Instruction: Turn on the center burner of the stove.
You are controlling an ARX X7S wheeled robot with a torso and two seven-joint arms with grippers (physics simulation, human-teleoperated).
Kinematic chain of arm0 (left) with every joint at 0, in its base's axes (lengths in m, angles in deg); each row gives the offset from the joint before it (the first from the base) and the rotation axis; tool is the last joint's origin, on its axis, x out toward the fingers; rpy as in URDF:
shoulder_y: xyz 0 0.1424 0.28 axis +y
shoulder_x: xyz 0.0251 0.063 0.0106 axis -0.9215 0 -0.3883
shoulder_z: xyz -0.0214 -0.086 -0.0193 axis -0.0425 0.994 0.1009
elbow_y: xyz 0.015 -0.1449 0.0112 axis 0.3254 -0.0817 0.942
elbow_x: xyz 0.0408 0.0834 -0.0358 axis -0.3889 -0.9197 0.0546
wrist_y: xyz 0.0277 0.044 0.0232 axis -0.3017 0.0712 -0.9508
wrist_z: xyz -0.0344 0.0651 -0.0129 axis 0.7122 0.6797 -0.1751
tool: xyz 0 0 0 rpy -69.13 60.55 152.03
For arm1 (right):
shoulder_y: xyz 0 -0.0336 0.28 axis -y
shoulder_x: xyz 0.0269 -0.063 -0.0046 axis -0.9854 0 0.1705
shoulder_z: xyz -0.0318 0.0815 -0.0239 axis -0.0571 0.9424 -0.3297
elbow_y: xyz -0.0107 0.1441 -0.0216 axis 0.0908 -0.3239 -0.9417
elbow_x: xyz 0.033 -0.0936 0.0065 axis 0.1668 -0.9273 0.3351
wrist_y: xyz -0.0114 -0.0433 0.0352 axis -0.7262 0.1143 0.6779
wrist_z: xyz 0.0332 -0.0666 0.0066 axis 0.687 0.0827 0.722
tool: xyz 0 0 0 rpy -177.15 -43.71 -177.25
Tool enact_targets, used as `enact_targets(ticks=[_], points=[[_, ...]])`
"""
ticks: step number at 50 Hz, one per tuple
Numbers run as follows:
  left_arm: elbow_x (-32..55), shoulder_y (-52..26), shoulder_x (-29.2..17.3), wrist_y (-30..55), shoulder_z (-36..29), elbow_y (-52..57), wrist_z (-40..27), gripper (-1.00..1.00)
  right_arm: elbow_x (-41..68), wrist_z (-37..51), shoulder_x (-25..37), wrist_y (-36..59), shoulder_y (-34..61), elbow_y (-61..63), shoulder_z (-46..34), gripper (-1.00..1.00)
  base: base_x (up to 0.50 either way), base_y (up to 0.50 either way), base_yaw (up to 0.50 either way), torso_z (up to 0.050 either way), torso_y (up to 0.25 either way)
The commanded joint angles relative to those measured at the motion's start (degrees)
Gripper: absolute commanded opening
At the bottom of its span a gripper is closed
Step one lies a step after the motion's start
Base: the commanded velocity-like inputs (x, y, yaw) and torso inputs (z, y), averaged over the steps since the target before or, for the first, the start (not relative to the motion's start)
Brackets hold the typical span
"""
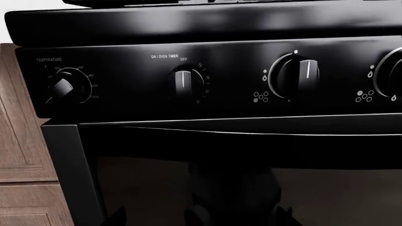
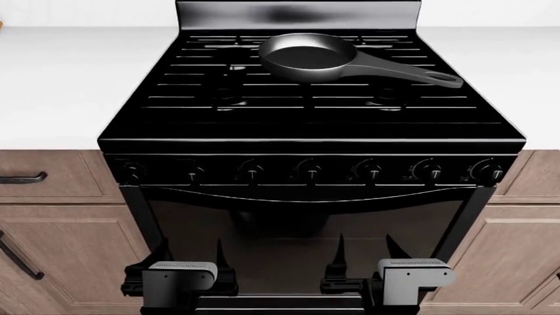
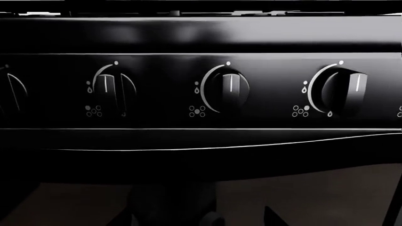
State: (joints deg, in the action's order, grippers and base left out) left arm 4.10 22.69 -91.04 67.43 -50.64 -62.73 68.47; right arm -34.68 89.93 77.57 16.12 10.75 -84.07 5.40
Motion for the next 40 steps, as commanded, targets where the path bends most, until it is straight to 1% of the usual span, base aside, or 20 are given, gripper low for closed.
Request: enact_targets(ticks=[1,21,24,29,32,34,40], points=[[0.3,-0.1,-0.5,0.0,-0.7,-0.1,-0.6,1.00,0.5,0.5,0.5,-0.2,0.1,-0.1,-0.6,1.00,0.00,0.00,0.00,-0.046,0.000],[1.2,-0.3,-1.2,0.1,-1.4,-0.2,-1.4,1.00,1.2,1.4,1.1,-0.2,0.2,-0.2,-1.5,1.00,0.00,0.00,0.00,-0.045,0.000],[1.4,-0.2,-1.3,-0.2,-1.5,-0.2,-1.4,1.00,1.3,1.6,1.2,-0.2,0.2,-0.1,-1.6,1.00,0.00,0.00,0.00,-0.023,0.000],[1.6,-0.2,-1.4,-0.2,-1.7,-0.3,-1.6,1.00,0.7,2.5,1.4,-0.2,0.3,0.4,-1.8,1.00,0.00,0.00,0.00,0.000,0.000],[1.6,-0.3,-1.5,-0.1,-1.9,-0.3,-1.5,1.00,0.6,3.2,1.6,0.1,-0.1,2.5,-1.6,1.00,0.00,0.00,0.00,0.000,0.000],[1.6,-0.3,-1.6,-0.1,-2.0,-0.3,-1.6,1.00,1.2,3.5,2.0,1.5,-0.5,6.2,-1.3,1.00,0.00,0.00,0.00,0.000,0.000],[1.5,-0.4,-1.7,0.1,-2.3,-0.4,-2.0,1.00,3.4,5.0,3.8,11.1,-0.9,20.1,-1.1,1.00,0.00,0.00,0.00,0.000,0.000]])
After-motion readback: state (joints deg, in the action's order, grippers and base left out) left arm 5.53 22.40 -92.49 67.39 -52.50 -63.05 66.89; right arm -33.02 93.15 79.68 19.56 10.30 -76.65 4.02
